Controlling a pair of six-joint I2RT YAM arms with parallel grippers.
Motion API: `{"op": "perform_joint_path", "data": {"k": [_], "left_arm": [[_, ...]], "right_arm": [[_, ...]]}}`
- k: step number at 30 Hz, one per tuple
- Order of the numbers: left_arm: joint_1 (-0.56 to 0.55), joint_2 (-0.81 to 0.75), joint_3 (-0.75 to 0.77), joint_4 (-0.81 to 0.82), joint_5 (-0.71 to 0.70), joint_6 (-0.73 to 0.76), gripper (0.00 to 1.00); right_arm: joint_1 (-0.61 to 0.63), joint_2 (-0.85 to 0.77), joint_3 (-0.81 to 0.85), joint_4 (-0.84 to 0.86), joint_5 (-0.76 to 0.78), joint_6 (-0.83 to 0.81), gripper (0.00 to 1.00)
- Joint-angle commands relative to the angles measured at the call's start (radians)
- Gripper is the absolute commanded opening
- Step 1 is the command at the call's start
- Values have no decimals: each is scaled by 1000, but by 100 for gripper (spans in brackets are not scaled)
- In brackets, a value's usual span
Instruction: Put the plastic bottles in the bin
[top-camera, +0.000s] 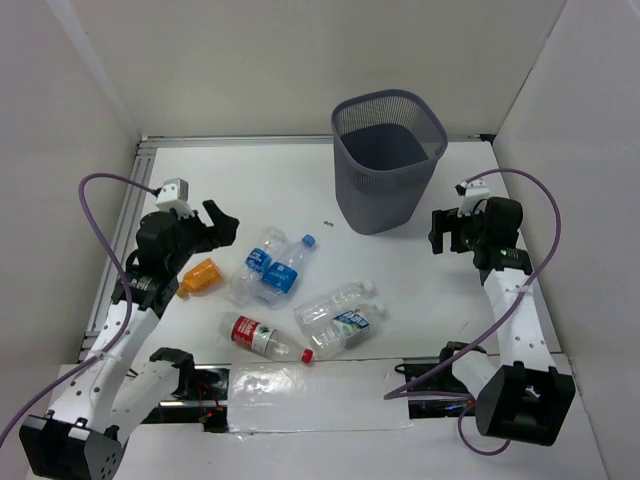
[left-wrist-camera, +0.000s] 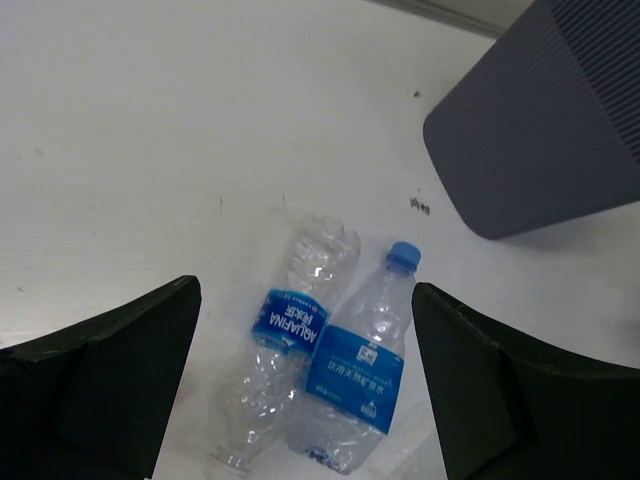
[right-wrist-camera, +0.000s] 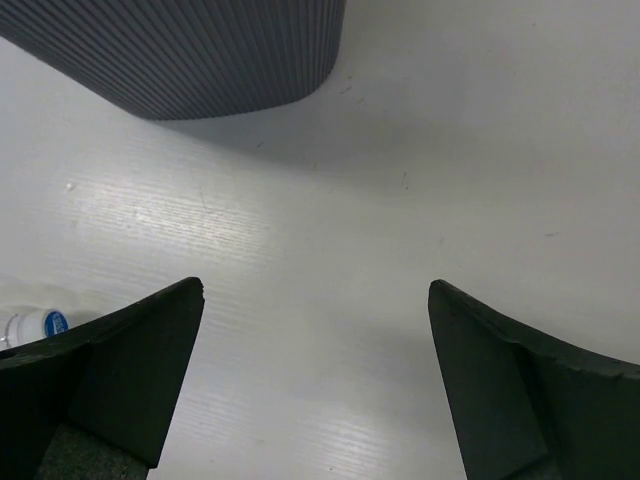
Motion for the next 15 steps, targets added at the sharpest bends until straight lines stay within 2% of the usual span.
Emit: {"op": "perform_joint_path", "data": {"k": [1, 4, 5, 6, 7, 8, 9, 10, 11, 12, 13, 14, 15], "left_arm": [[6, -11, 14, -27, 67, -9, 100], [6, -29, -9, -68, 56, -39, 100], [6, -41, -21, -79, 42, -52, 100], [6, -41, -33, -88, 29, -75, 100], [6, -50, -34, -108, 19, -86, 100], [6, -50, -34, -121, 19, -95, 100], [6, -50, -46, -133, 6, -118, 100], [6, -50, -46, -163, -13, -132, 92], [6, -50, -46, -177, -22, -149, 92], [6, -41, -46, -177, -22, -149, 86], [6, -41, -46, -193, -34, -172, 64], [6, -32, -46, -219, -47, -186, 56], [6, -32, -46, -234, -59, -199, 55]], "right_arm": [[-3, -39, 10, -5, -75, -29, 100], [-3, -77, 10, -45, -190, -223, 100], [-3, -89, 10, -54, -313, -300, 100], [-3, -104, -5, -54, -363, -354, 92], [-3, -132, -27, -44, -414, -374, 71], [-3, -141, -27, -63, -536, -415, 58], [8, -151, -44, -64, -587, -484, 45], [41, -161, -68, -64, -656, -501, 28], [71, -172, -69, -64, -657, -520, 27], [109, -172, -82, -64, -674, -552, 32], [229, -151, -82, -50, -640, -566, 39], [305, -135, -82, -26, -552, -566, 66], [382, -119, -82, -15, -502, -566, 78]]}}
